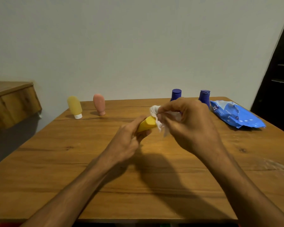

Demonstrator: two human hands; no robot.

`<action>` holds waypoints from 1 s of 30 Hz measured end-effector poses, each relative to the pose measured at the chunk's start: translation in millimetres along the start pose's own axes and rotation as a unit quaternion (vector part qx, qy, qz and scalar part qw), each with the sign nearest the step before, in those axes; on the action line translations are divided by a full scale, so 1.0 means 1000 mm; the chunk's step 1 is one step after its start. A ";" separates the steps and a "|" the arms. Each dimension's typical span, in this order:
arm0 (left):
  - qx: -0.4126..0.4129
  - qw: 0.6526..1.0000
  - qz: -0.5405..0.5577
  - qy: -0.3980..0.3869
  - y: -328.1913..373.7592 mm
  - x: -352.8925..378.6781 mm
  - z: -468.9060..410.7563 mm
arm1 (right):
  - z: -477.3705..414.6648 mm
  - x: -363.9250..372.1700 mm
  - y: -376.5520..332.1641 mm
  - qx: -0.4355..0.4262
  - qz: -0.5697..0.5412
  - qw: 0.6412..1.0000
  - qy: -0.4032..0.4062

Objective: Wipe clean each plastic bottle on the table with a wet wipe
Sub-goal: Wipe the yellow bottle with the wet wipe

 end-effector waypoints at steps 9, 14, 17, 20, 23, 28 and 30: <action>-0.001 1.000 0.007 0.000 0.000 0.000 0.001 | 0.001 -0.002 -0.003 -0.023 0.038 0.997 -0.063; 0.005 1.000 0.029 0.002 0.004 -0.004 0.000 | -0.006 -0.017 0.019 0.026 0.034 0.999 0.007; 0.003 1.000 0.027 0.006 0.001 -0.006 -0.001 | -0.006 -0.022 0.014 0.010 0.017 0.999 0.025; -0.006 1.000 0.027 -0.005 -0.004 -0.004 -0.001 | -0.005 -0.016 0.007 -0.005 0.013 1.000 -0.001; -0.004 1.000 0.025 -0.006 -0.006 -0.002 -0.001 | -0.003 -0.007 0.002 -0.012 0.017 1.000 -0.014; 0.005 1.000 0.012 -0.002 -0.007 -0.001 -0.002 | 0.002 0.002 -0.009 -0.055 0.017 0.996 -0.062; 0.003 1.000 0.029 -0.007 -0.007 0.001 -0.002 | -0.002 -0.004 -0.002 -0.024 0.026 0.998 -0.051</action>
Point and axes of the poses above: each hand's wrist, its own z-axis away from the middle knuckle, its own x-axis out of the palm, y = z × x, the point moved 3 cm from there along -z, towards the middle knuckle, and after that the axes turned 9 degrees about -y, right-handed, at the moved point
